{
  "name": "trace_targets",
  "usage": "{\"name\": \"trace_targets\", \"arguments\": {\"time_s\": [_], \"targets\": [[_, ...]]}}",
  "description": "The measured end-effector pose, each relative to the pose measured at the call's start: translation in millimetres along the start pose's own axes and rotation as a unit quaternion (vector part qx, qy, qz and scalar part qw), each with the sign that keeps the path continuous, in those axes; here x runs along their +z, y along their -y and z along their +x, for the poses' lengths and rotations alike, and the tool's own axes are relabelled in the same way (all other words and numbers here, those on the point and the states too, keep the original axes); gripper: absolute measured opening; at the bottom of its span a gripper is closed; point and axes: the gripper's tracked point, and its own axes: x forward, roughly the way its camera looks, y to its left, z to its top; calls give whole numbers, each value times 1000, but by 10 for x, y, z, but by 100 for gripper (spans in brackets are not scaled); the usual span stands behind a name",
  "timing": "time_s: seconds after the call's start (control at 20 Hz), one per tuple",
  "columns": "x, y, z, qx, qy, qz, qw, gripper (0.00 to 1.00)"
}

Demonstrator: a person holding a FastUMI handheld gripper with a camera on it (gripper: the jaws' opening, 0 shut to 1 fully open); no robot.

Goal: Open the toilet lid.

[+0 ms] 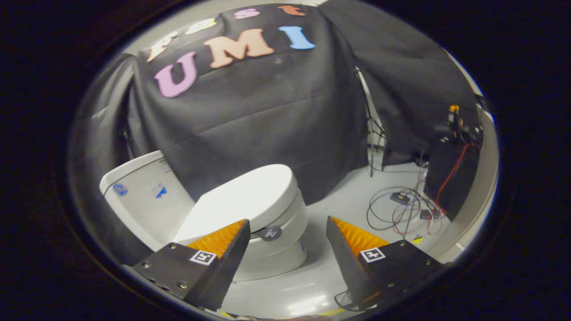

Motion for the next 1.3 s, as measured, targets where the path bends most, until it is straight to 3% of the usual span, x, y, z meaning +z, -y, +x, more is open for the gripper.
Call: {"name": "trace_targets", "arguments": {"time_s": [0.3, 0.4, 0.65, 0.8, 0.95, 1.2, 1.3], "targets": [[-282, -173, 393, 20, -28, 73, 997, 94], [-260, -286, 498, 45, -20, 120, 992, 94], [-655, -354, 811, 59, -64, 202, 976, 94], [-774, -355, 981, 62, -74, 252, 963, 94], [-865, -389, 1102, 68, -77, 309, 945, 78], [-939, -413, 1126, 86, -82, 403, 908, 78], [-810, -458, 1111, 112, -60, 438, 890, 42]]}}
